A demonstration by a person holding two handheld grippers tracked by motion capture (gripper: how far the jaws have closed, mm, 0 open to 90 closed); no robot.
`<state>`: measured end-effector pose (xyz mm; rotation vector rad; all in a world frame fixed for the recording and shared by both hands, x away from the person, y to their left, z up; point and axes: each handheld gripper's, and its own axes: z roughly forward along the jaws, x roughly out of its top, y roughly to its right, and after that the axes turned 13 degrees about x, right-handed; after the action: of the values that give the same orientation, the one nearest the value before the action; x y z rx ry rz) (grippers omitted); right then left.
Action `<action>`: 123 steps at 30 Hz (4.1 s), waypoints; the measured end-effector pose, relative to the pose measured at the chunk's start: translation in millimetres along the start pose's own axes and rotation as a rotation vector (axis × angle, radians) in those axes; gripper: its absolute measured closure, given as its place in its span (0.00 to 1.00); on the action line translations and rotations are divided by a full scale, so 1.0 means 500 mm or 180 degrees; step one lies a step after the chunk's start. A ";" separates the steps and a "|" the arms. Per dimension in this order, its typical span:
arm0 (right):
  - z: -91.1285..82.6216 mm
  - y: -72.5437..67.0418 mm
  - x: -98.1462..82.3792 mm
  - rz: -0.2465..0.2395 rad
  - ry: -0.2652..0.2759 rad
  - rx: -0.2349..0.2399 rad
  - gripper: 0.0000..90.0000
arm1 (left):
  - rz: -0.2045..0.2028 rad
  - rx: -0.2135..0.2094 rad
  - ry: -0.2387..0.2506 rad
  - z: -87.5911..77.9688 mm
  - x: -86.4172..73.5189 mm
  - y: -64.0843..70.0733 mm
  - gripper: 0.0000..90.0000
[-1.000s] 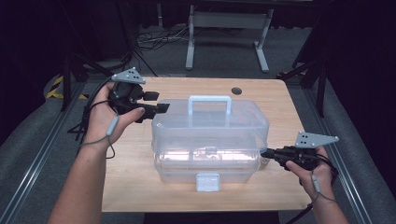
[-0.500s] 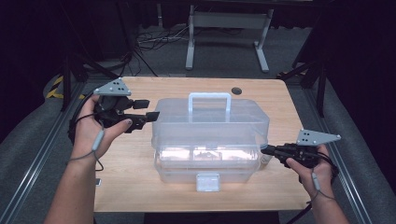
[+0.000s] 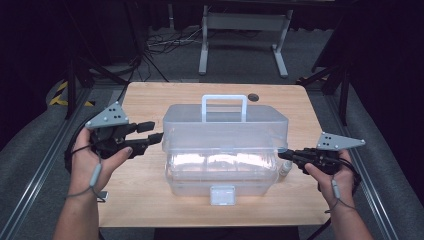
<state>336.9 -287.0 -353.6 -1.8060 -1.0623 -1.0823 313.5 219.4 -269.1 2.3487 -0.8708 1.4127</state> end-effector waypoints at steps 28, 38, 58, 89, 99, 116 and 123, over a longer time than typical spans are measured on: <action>0.002 0.002 -0.001 0.0013 0.0076 -0.0044 1.00 | -0.0003 -0.0362 -0.0484 0.048 -0.085 0.035 0.83; 0.003 0.001 -0.003 0.0006 0.0092 -0.0048 1.00 | -0.0059 -0.0320 -0.0390 0.096 -0.097 0.043 0.93; -0.001 0.006 0.010 -0.0005 0.0148 -0.0059 1.00 | -0.0188 -0.0140 -0.0099 0.125 -0.075 0.041 1.00; 0.000 0.036 0.075 -0.0053 0.0368 -0.0226 1.00 | -0.0267 0.0066 0.0044 0.139 -0.003 0.003 0.99; 0.003 0.045 0.088 -0.0037 0.0408 -0.0280 1.00 | -0.0270 0.0109 0.0030 0.146 0.015 -0.009 0.99; 0.002 0.057 0.105 -0.0017 0.0440 -0.0357 1.00 | -0.0338 0.0130 0.0075 0.157 0.031 -0.024 0.99; -0.010 0.045 0.103 -0.0041 0.0454 -0.0396 1.00 | -0.0321 0.0145 0.0073 0.159 0.034 -0.027 0.99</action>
<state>371.3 -286.1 -308.6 -1.7903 -0.9409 -1.2897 383.9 183.5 -292.1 2.3689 -0.7106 1.4300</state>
